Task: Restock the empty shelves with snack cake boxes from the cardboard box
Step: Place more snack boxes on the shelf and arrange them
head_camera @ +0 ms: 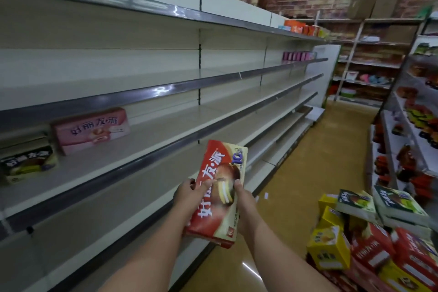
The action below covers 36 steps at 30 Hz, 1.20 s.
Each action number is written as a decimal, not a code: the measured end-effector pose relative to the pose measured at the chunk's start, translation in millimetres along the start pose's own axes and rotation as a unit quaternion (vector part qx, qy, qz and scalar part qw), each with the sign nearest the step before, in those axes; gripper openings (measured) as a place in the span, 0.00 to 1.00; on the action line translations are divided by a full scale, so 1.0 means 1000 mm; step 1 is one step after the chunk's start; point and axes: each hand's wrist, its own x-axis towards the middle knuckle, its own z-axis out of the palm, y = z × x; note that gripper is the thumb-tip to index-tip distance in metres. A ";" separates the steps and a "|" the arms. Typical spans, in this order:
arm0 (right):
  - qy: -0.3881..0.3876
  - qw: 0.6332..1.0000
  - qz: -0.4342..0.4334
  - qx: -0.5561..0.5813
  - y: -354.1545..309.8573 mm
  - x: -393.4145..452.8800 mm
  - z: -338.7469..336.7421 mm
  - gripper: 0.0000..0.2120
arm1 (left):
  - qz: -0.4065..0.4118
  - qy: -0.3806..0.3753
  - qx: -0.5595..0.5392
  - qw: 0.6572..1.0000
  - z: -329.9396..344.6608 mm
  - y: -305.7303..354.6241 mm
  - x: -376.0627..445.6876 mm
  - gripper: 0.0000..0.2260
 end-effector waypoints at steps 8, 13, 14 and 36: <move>0.020 0.992 0.026 0.119 -0.007 0.036 0.086 0.21 | -0.058 0.106 -0.169 0.978 -0.062 0.010 0.041 0.40; -0.037 0.993 0.046 0.099 -0.010 0.045 0.128 0.19 | -0.038 0.016 -0.186 0.982 -0.083 0.008 0.064 0.26; -0.046 0.994 0.047 0.085 -0.008 0.052 0.131 0.19 | -0.033 0.017 -0.195 0.980 -0.088 0.007 0.069 0.24; -0.107 0.966 -0.135 -0.192 -0.102 0.205 0.175 0.20 | 0.021 0.166 -0.061 0.984 -0.129 0.027 0.195 0.25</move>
